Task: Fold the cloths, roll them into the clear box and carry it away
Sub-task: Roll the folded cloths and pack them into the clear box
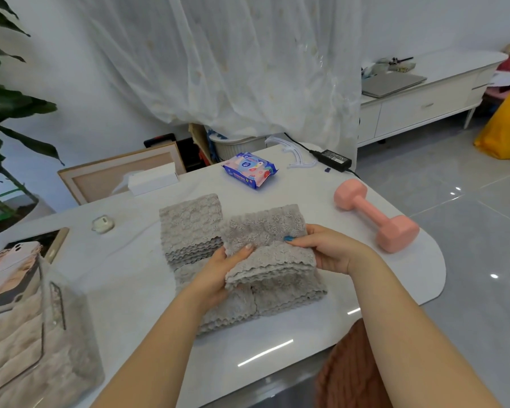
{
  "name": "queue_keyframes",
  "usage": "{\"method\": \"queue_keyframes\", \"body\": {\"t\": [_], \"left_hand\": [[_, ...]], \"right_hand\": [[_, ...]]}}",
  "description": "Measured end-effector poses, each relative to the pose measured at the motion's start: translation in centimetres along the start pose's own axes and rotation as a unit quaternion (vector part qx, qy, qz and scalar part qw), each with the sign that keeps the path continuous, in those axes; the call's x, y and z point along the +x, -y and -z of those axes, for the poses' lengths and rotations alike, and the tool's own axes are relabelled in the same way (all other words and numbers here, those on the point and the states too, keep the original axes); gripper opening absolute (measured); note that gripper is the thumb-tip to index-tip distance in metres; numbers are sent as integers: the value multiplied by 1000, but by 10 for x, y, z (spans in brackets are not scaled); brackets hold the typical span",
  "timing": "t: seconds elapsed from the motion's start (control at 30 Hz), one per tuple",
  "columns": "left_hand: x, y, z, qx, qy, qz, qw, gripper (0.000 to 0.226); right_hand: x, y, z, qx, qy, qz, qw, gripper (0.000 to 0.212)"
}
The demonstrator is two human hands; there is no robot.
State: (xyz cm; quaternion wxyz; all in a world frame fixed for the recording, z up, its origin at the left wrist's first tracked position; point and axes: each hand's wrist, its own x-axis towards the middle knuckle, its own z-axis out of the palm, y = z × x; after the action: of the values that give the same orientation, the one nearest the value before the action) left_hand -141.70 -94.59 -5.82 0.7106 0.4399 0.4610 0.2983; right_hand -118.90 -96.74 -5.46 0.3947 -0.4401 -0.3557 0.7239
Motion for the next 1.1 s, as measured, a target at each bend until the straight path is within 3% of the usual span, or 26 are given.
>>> {"method": "queue_keyframes", "body": {"t": [0.13, 0.27, 0.47, 0.53, 0.6, 0.67, 0.77, 0.83, 0.9, 1.0, 1.1], "left_hand": [[-8, -4, 4, -135, 25, 13, 991, 20], [-11, -4, 8, -152, 61, -11, 986, 46], [-20, -11, 9, -144, 38, -49, 988, 49], [-26, -13, 10, -168, 43, -42, 984, 38], [-36, -17, 11, -197, 39, -32, 979, 12], [-45, -17, 12, -227, 34, -36, 973, 7], [-64, -19, 14, -277, 35, -70, 958, 10], [-76, -20, 29, -283, 30, -85, 955, 18], [-92, -23, 60, -242, 19, -86, 966, 25], [-126, -35, 115, -164, 16, -81, 983, 28], [-169, -50, 164, -46, -39, -99, 993, 24]], "right_hand": [[-1, 1, 3, 31, 35, 24, 999, 35], [0, 0, 1, 9, 73, 45, 996, 59], [3, -4, -5, 15, 68, 48, 996, 39], [6, -7, -8, 42, 59, 43, 996, 35], [7, -8, -15, 86, 46, 41, 994, 47], [1, -8, -23, 139, 51, 55, 987, 52], [-3, -10, -48, 213, 165, 88, 959, 14], [9, -23, -66, 245, 237, 127, 931, 33], [26, -30, -83, 212, 249, 127, 936, 44], [35, -17, -126, 106, 258, 31, 960, 19], [44, 3, -193, -60, 245, -12, 968, 18]]}}
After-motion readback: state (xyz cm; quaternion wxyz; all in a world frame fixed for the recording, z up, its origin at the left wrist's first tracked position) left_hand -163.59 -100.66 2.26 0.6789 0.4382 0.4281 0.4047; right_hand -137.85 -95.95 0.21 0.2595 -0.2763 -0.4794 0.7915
